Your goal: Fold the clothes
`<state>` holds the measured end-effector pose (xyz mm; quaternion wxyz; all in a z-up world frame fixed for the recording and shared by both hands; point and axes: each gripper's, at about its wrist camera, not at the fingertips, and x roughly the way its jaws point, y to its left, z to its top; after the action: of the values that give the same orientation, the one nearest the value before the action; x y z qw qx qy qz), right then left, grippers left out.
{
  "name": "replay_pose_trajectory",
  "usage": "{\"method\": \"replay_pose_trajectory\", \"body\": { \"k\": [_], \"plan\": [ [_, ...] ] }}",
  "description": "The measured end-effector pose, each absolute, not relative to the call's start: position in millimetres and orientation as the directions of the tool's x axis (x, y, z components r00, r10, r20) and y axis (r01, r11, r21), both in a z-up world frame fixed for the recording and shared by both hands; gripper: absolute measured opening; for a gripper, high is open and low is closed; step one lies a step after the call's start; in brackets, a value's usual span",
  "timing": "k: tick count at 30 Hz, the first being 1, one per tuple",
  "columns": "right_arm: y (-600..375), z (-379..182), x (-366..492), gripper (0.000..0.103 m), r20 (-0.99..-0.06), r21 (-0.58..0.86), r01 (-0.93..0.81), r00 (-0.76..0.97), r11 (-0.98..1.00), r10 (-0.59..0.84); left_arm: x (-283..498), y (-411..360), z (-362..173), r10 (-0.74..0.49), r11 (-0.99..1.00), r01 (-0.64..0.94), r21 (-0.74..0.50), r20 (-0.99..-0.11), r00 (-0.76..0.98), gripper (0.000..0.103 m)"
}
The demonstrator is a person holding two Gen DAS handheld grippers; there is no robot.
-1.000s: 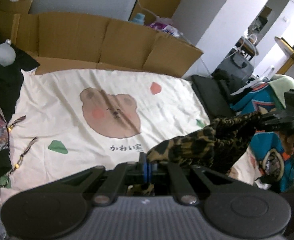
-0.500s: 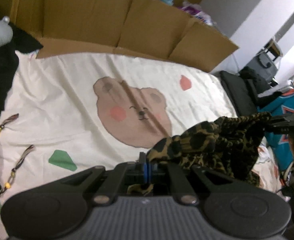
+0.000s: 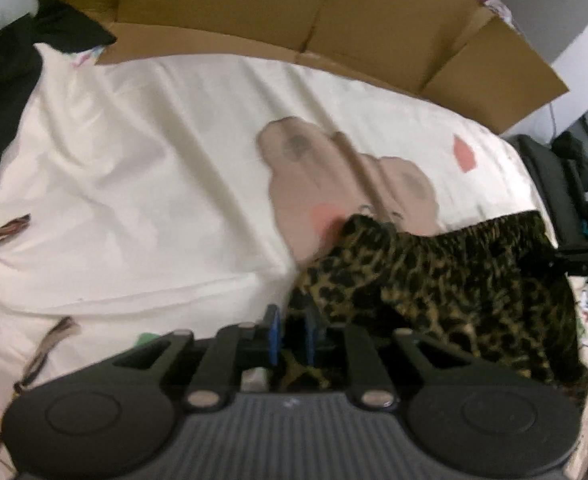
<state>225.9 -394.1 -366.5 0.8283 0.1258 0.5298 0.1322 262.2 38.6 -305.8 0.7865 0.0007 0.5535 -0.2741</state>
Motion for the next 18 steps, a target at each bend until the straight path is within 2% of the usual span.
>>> {"method": "replay_pose_trajectory", "body": {
  "k": [2,5,7,9,18],
  "plan": [
    [-398,-370,231,0.032,-0.851,0.337,-0.064,0.405,0.939,0.333,263,43,-305,-0.439,0.845,0.437,-0.307,-0.865,0.243,0.016],
    [-404,-364,230,0.041,-0.851,0.326,-0.074,0.410,0.943,0.327,264,41,-302,-0.459,0.829,0.466,-0.310,-0.852,0.250,0.031],
    [-409,-359,228,0.042,-0.851,0.314,-0.084,0.416,0.946,0.320,266,35,-299,-0.476,0.815,0.487,-0.314,-0.842,0.254,0.043],
    [-414,-354,227,0.042,-0.851,0.306,-0.089,0.421,0.948,0.314,267,28,-298,-0.491,0.800,0.509,-0.317,-0.833,0.254,0.048],
    [-422,-359,228,0.042,-0.844,0.311,-0.116,0.424,0.943,0.330,276,-3,-322,-0.501,0.738,0.603,-0.303,-0.844,0.189,0.049]
  ]
}}
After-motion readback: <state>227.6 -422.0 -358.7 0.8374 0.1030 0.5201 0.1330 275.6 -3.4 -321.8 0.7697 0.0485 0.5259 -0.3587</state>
